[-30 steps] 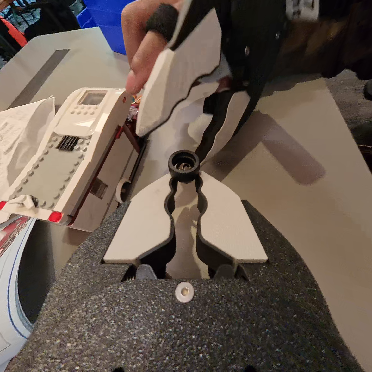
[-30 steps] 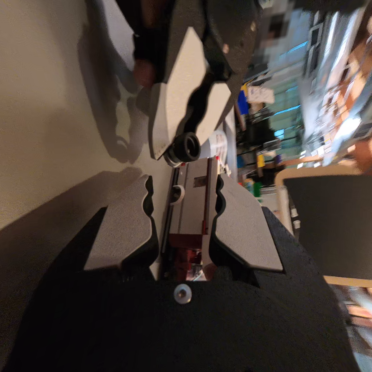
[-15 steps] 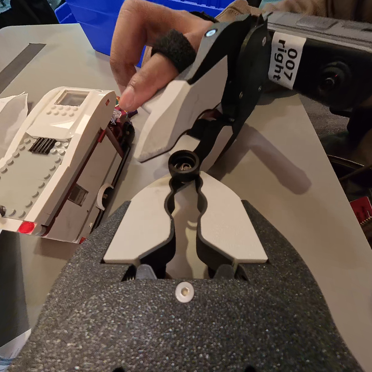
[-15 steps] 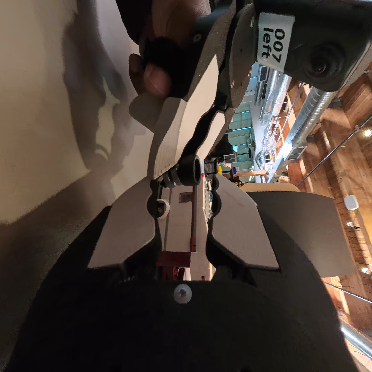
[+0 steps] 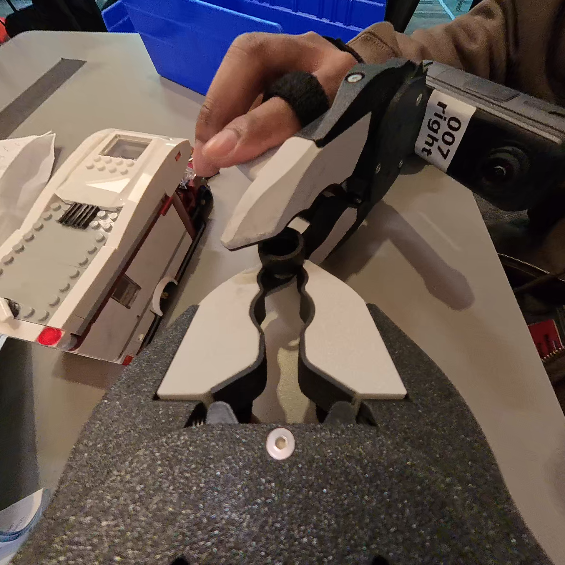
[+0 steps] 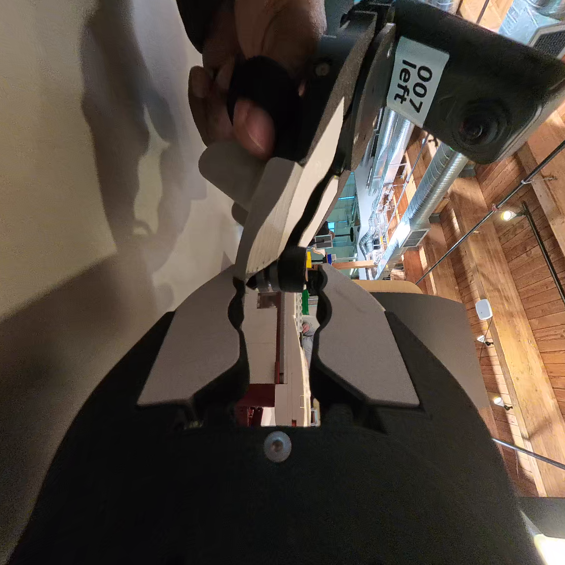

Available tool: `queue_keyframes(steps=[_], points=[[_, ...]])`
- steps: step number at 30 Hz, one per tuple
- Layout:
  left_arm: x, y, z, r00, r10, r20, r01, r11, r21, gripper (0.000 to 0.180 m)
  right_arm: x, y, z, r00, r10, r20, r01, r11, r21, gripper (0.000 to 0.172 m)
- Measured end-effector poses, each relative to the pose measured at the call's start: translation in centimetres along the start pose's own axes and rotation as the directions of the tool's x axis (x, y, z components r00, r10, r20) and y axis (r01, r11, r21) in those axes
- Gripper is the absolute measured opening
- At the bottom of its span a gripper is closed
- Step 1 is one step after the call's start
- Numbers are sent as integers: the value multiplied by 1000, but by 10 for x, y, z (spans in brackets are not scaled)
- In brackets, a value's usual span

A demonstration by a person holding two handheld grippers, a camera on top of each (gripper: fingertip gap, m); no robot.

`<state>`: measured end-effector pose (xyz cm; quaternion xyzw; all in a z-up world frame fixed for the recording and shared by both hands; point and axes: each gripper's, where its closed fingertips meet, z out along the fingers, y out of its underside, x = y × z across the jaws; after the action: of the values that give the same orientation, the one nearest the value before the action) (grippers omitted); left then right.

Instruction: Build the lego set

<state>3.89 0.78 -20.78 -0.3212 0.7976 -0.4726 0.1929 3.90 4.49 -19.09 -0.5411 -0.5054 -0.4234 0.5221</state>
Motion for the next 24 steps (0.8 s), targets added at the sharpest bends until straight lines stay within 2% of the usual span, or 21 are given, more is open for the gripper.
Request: queue_keyframes(steps=[1, 6, 14, 20, 24], points=[[1, 1, 1, 1000, 3, -1, -3, 1000, -6, 18, -1, -1, 0, 1000, -3, 5, 3, 1000, 3, 47], [3, 2, 2, 1000, -16, -12, 16, 1000, -19, 18, -6, -10, -2, 1000, -14, 25, 13, 999, 49, 48], [0, 3, -3, 990, -126, -65, 126, 992, -13, 18, -8, -4, 0, 999, -22, 37, 21, 1000, 18, 31], [0, 3, -2, 984, -159, -83, 159, 987, -1, 18, -8, -3, 1, 998, 30, 55, -30, 999, 10, 29], [0, 1, -3, 988, -125, -88, 127, 992, 20, 20, -11, -1, 0, 979, 160, 123, -162, 987, 8, 26]])
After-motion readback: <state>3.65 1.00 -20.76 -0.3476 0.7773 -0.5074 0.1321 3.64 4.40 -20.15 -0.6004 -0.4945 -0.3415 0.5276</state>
